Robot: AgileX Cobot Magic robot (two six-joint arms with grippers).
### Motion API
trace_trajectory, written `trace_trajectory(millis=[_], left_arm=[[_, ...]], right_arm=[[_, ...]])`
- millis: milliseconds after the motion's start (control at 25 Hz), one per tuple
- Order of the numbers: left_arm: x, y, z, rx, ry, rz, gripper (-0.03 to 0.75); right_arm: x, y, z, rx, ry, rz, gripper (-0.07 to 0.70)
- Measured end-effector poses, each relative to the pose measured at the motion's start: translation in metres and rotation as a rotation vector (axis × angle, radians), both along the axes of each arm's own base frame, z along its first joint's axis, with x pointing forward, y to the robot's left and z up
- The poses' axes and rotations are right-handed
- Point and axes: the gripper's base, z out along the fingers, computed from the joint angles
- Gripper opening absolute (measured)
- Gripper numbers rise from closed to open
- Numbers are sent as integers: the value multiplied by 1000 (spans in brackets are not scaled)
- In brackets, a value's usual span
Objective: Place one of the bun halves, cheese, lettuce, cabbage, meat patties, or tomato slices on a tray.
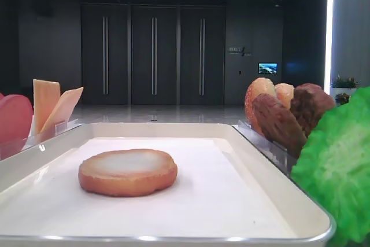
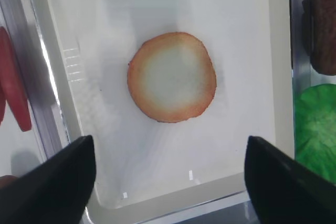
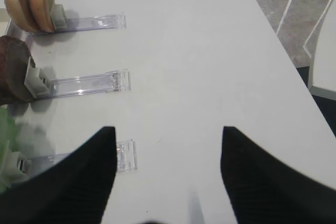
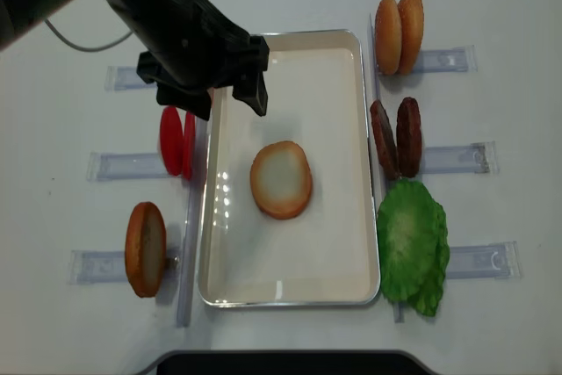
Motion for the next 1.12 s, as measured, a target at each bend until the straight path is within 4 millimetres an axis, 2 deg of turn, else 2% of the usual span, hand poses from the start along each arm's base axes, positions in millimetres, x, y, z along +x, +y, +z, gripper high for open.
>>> trace_trajectory(millis=[240, 360, 560, 880, 1000, 1120], left_arm=[[-4, 5, 10, 47, 15, -8, 682], [-1, 19, 9, 116, 31, 6, 671], [17, 61, 10, 161, 18, 77, 629], [38, 146, 13, 260, -2, 236, 616], [39, 164, 13, 319, -10, 257, 598], [40, 168, 14, 369, -21, 240, 580]], right_arm=[[0, 0, 0, 0, 0, 0, 416], [0, 0, 0, 0, 0, 0, 416], [0, 0, 0, 0, 0, 0, 416], [0, 0, 0, 0, 0, 0, 416], [0, 0, 0, 0, 0, 0, 416], [0, 0, 0, 0, 0, 0, 416]])
